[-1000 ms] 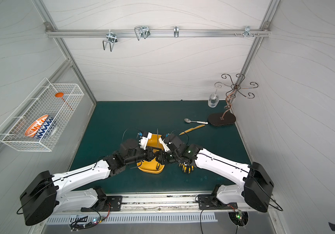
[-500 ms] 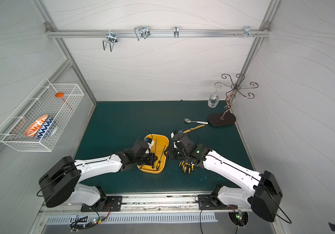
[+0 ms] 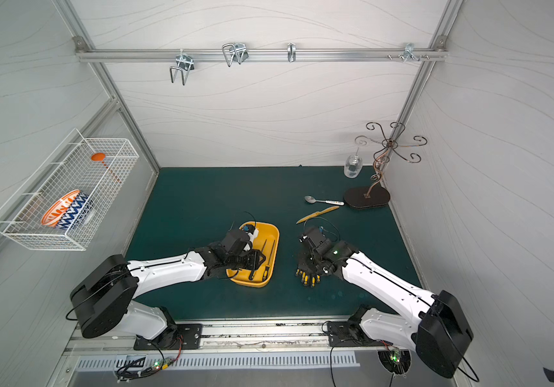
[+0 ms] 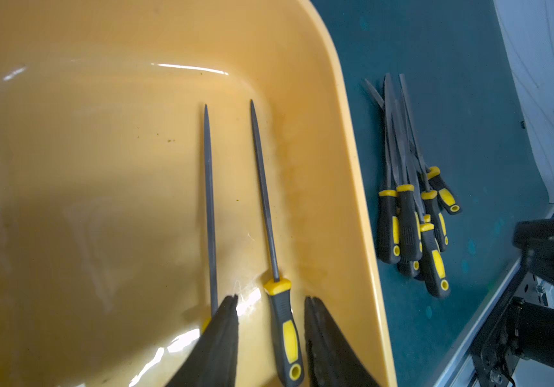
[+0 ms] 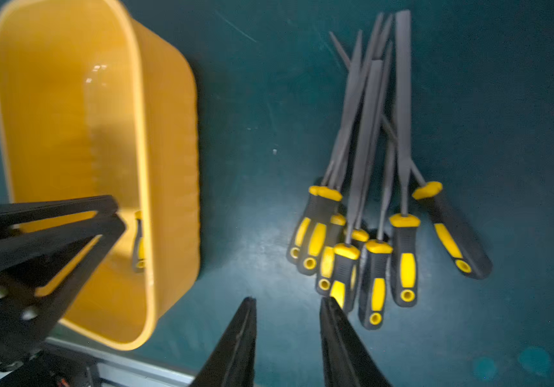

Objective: Put the file tool into the storage box
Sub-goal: Place the file tool in the storage box, then pick up the file tool from the center of the board.

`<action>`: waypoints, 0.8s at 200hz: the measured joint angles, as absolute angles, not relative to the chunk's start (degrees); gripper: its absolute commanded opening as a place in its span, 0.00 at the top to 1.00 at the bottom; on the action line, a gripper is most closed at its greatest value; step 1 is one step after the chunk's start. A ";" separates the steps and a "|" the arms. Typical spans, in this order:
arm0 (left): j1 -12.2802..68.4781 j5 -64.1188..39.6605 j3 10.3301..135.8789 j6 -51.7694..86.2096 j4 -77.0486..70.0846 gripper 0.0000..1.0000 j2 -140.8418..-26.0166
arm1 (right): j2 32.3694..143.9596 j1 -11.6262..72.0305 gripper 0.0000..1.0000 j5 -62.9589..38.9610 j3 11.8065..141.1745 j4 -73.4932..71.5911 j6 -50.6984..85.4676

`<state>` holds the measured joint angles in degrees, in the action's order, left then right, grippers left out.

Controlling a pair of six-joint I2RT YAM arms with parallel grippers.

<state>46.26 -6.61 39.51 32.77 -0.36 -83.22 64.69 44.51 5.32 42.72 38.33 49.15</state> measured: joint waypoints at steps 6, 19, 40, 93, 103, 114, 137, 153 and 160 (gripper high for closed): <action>46.26 -6.48 39.51 32.77 -0.36 0.62 -82.70 | 65.30 44.34 0.65 5.37 42.33 38.63 49.50; 46.30 -6.26 39.48 32.80 -0.40 0.62 -81.71 | 66.76 44.31 0.65 5.30 41.82 39.13 49.71; 46.30 -6.00 39.31 32.80 -0.43 0.61 -80.68 | 69.01 44.31 0.66 5.02 41.34 39.24 49.71; 46.30 -5.32 38.61 32.80 -0.19 0.61 -80.05 | 71.18 44.31 0.67 4.01 40.29 39.33 49.69; 46.30 -5.21 38.57 32.80 -0.21 0.61 -79.96 | 71.37 44.31 0.68 4.01 39.97 39.27 49.69; 46.30 -5.06 38.52 32.80 -0.16 0.61 -79.83 | 71.77 44.34 0.68 3.92 39.62 39.20 49.69; 46.30 -4.89 38.48 32.80 -0.23 0.61 -79.53 | 73.45 44.40 0.68 3.62 39.38 38.59 49.69; 46.30 -4.82 38.44 32.80 -0.23 0.61 -79.48 | 74.83 44.66 0.68 3.55 39.38 37.76 49.67; 46.30 -4.82 38.44 32.80 -0.21 0.61 -79.48 | 75.46 44.80 0.68 3.51 39.38 37.47 49.65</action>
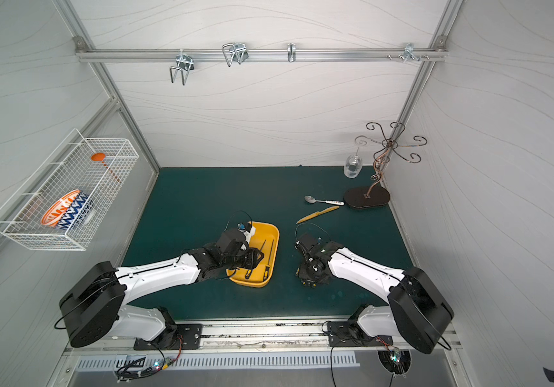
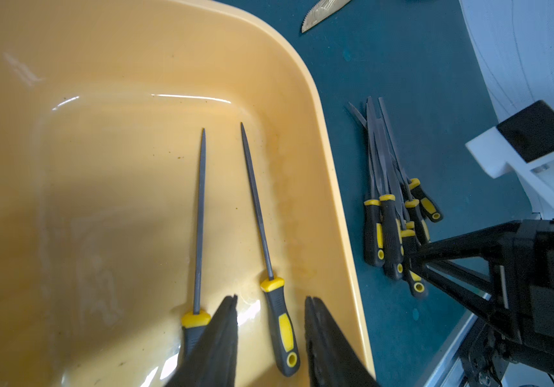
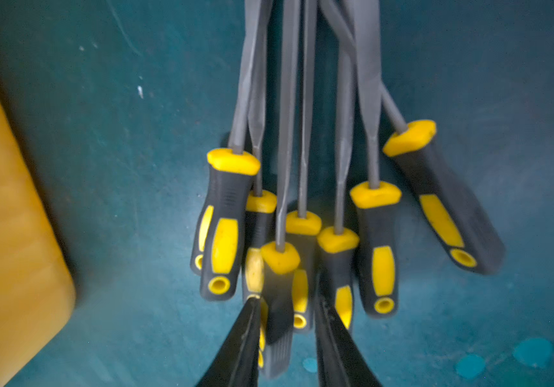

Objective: Put the file tool into the storage box
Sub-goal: Pick up the file tool from the center of the board.

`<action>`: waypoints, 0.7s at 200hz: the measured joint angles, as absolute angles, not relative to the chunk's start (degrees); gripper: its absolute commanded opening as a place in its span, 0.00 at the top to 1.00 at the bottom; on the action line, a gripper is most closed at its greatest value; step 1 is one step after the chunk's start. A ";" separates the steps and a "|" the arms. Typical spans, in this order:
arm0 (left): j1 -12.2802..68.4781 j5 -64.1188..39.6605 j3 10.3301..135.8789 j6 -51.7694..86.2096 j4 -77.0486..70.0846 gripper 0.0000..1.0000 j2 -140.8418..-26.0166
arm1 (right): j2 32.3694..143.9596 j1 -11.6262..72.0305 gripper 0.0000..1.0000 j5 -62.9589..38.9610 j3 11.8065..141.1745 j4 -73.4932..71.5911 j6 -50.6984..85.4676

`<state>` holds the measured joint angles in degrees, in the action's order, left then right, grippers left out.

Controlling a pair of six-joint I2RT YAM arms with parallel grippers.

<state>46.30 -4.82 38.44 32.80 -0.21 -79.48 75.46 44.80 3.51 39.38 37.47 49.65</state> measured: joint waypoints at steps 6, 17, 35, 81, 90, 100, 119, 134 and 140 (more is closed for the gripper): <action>46.30 -4.82 38.44 32.80 -0.23 0.61 -79.48 | 75.92 44.95 0.68 3.49 39.38 37.30 49.63; 46.30 -4.82 38.44 32.80 -0.23 0.61 -79.48 | 76.42 45.28 0.69 3.51 39.59 37.23 49.63; 46.30 -4.80 38.44 32.80 -0.21 0.61 -79.48 | 77.19 45.76 0.70 3.75 40.14 37.58 49.60; 46.37 -4.67 38.44 32.80 0.08 0.61 -79.48 | 78.19 46.54 0.78 3.05 41.41 37.21 49.58; 46.44 -4.64 38.44 32.80 0.16 0.61 -79.48 | 78.61 46.70 0.78 2.15 41.36 35.62 49.63; 46.52 -4.64 38.44 32.80 0.19 0.61 -79.48 | 79.79 47.09 0.78 1.58 41.28 33.61 49.65; 46.57 -4.64 38.44 32.80 0.19 0.61 -79.48 | 81.73 47.64 0.78 1.41 40.99 31.46 49.71; 46.57 -4.64 38.44 32.80 0.19 0.61 -79.48 | 81.82 47.66 0.78 1.19 40.93 31.31 49.71; 46.57 -4.62 38.44 32.80 0.21 0.61 -79.48 | 81.89 47.68 0.78 1.19 40.93 31.29 49.71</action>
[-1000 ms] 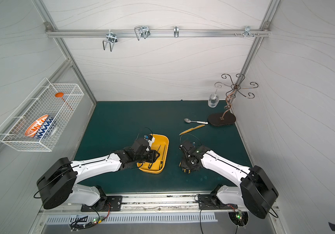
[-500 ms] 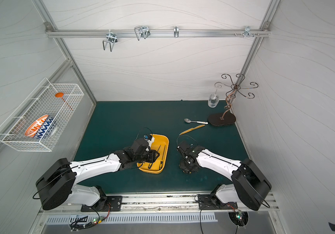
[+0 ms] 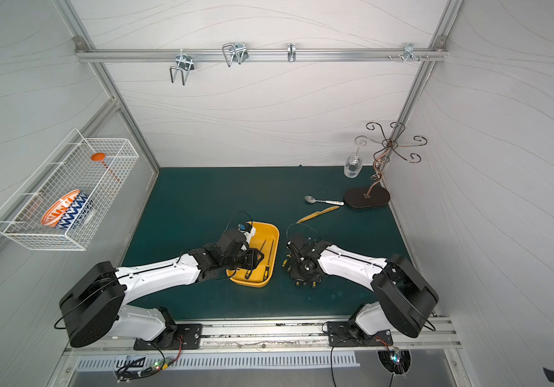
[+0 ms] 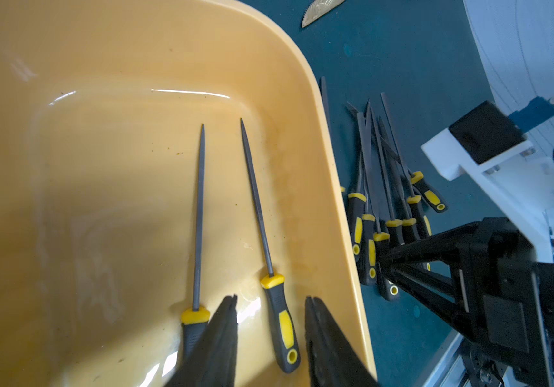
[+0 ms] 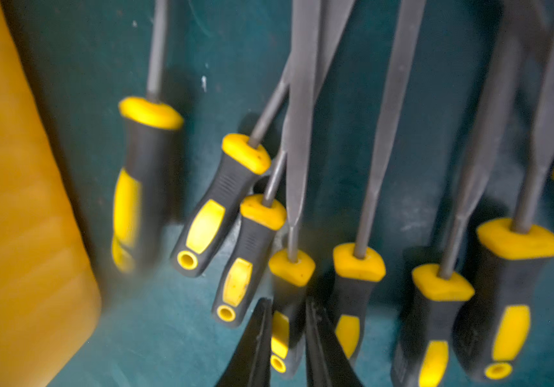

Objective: Put the file tool into the storage box
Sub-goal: Pick up the file tool from the center of the board, then place the file tool in the storage box.

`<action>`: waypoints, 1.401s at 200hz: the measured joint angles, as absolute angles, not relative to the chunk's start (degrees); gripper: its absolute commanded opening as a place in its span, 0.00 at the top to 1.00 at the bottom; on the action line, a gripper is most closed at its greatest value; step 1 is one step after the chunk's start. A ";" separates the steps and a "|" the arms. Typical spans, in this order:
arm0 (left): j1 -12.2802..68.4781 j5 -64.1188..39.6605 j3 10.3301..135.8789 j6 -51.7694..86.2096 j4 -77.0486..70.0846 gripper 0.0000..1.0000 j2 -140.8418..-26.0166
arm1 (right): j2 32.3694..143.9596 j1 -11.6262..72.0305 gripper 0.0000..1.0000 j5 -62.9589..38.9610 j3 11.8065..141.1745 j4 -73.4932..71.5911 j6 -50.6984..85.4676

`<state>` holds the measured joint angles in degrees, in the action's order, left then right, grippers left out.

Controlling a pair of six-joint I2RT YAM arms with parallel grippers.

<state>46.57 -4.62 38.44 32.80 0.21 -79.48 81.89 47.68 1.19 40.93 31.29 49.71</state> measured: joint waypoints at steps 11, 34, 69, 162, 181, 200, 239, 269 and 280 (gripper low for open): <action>46.57 -4.62 38.44 32.80 0.19 0.61 -79.48 | 81.93 47.66 0.79 1.19 40.93 31.29 49.69; 46.57 -4.56 38.44 32.80 0.21 0.61 -79.48 | 81.93 47.68 0.78 1.21 40.93 31.29 49.69; 46.57 -4.45 38.44 32.88 0.27 0.53 -79.31 | 83.74 48.77 0.78 1.32 41.58 30.68 49.52; 46.57 -3.46 38.44 32.23 2.39 0.41 -74.91 | 81.36 51.11 0.95 4.58 41.93 33.52 49.95; 46.57 -4.29 38.44 32.05 2.44 0.38 -73.12 | 75.50 51.11 0.94 4.40 41.93 34.00 49.54; 46.57 -6.07 38.44 32.27 1.54 0.36 -71.50 | 70.02 51.09 0.92 2.96 42.04 32.56 48.53; 46.57 -11.25 38.44 33.17 -3.01 0.35 -69.32 | 68.53 51.40 0.92 -4.19 42.72 27.90 45.50; 46.57 -13.98 38.44 33.89 -6.57 0.36 -69.23 | 69.21 52.56 0.91 -9.15 45.39 24.86 43.64; 46.57 -14.52 38.44 34.15 -7.38 0.36 -69.52 | 69.47 52.90 0.91 -10.39 46.74 23.83 43.38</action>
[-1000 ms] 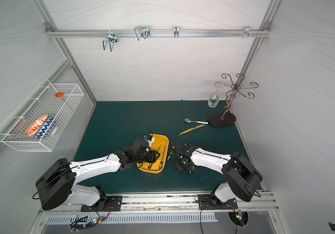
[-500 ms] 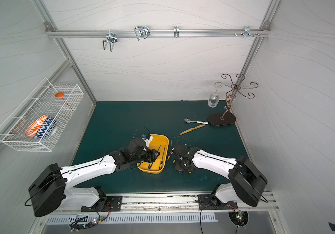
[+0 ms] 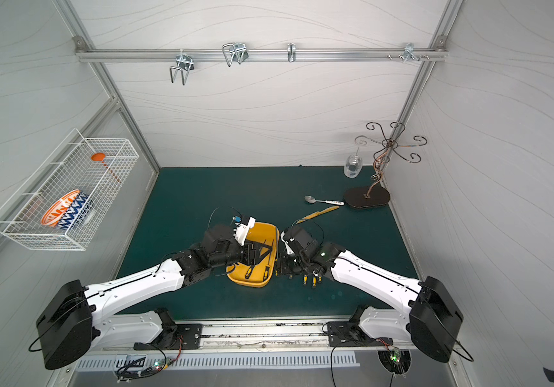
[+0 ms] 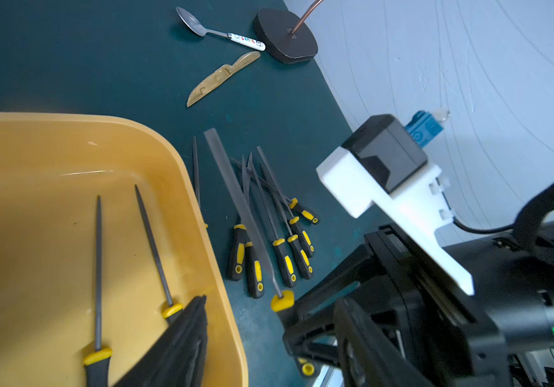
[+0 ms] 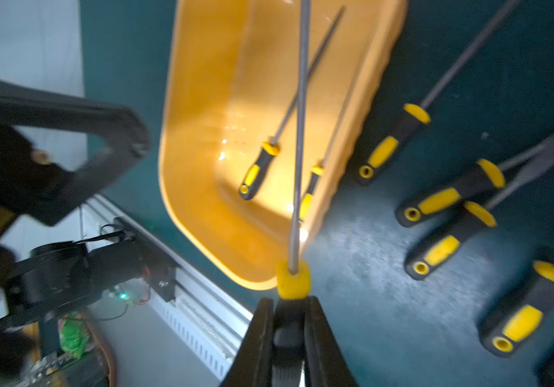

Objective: Put the file tool into the storage box
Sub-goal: Place the file tool in the storage box.

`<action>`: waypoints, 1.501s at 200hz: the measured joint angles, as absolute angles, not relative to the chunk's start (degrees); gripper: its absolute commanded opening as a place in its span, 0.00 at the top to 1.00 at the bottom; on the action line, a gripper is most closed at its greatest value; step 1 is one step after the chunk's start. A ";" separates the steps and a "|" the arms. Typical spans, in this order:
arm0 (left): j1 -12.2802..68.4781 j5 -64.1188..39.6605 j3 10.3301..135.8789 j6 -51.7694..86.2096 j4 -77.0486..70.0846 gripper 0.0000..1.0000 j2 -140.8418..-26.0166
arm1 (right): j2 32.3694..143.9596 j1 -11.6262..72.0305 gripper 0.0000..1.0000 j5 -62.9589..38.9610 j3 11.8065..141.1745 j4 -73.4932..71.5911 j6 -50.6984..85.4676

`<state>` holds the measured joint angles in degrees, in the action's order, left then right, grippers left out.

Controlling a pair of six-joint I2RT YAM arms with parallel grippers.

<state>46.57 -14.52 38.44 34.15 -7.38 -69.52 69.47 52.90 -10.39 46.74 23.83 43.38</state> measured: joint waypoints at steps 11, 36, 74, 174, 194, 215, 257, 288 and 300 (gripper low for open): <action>46.57 -15.00 38.41 34.48 -8.08 0.37 -70.02 | 69.69 53.21 0.91 -11.55 48.01 22.68 43.05; 46.33 -15.14 38.13 35.00 -9.45 0.48 -71.57 | 70.08 53.69 0.91 -13.30 50.11 21.85 42.83; 46.48 -16.38 37.78 36.45 -12.97 1.00 -72.60 | 70.83 54.15 0.91 -13.76 50.61 21.63 42.81; 46.87 -3.73 38.96 30.85 -2.07 1.00 -81.41 | 71.20 54.35 0.59 -7.27 50.68 22.04 42.61; 46.87 -1.87 41.04 30.00 0.60 0.82 -86.06 | 70.96 54.02 0.59 -5.52 49.93 22.44 42.59; 46.89 -0.86 42.76 29.67 1.61 0.64 -88.75 | 70.13 53.25 0.59 -3.44 48.21 23.90 42.92; 47.00 0.27 43.05 29.17 2.37 0.50 -87.70 | 69.01 50.70 0.59 1.93 45.36 29.52 44.31; 47.05 0.80 43.05 29.17 2.74 0.49 -83.92 | 68.90 49.19 0.61 5.10 43.35 33.30 45.69; 47.05 0.91 42.98 29.19 2.74 0.49 -82.37 | 69.32 48.75 0.62 5.82 42.76 34.50 46.09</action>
